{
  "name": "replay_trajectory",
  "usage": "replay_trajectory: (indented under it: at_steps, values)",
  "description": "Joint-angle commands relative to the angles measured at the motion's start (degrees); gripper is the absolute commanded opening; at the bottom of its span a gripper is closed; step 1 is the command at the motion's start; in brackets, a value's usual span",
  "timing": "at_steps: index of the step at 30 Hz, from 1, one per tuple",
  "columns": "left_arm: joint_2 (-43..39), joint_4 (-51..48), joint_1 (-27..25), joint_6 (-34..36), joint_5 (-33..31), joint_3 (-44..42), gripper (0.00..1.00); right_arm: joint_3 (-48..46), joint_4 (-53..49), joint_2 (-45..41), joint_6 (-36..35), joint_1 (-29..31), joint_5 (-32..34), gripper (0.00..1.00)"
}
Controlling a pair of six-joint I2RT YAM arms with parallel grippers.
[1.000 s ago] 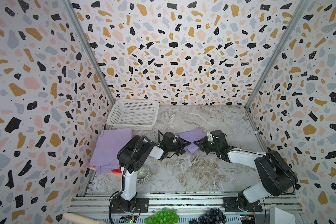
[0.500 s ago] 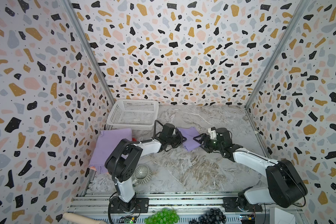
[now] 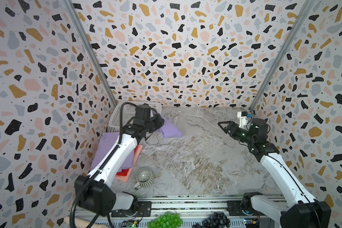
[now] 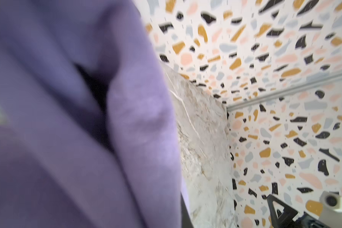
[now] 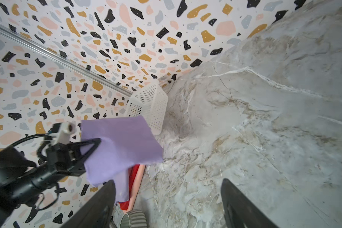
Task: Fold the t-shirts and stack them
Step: 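Carry the bundle with the left gripper onto the shirt stack while right withdraws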
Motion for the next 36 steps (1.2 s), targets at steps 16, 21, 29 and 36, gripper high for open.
replay_trajectory:
  at_steps: [16, 21, 29, 36]
  values:
    - [8.5, -13.7, 33.3, 19.7, 4.3, 20.9, 0.00, 10.1, 2.3, 12.4, -1.2, -1.0, 3.3, 0.83]
    - [14.0, -13.7, 36.8, 22.2, 8.0, 23.6, 0.00, 13.2, 2.5, 17.7, -1.4, -1.0, 3.2, 0.82]
    - [23.4, -19.5, 37.9, 30.9, 7.9, 34.0, 0.00, 17.1, 2.0, 23.4, -1.6, -1.0, 2.8, 0.81]
    - [28.2, -21.4, 38.7, 32.9, 9.9, 39.8, 0.00, 18.3, 1.8, 26.2, -1.5, -0.8, 1.9, 0.81]
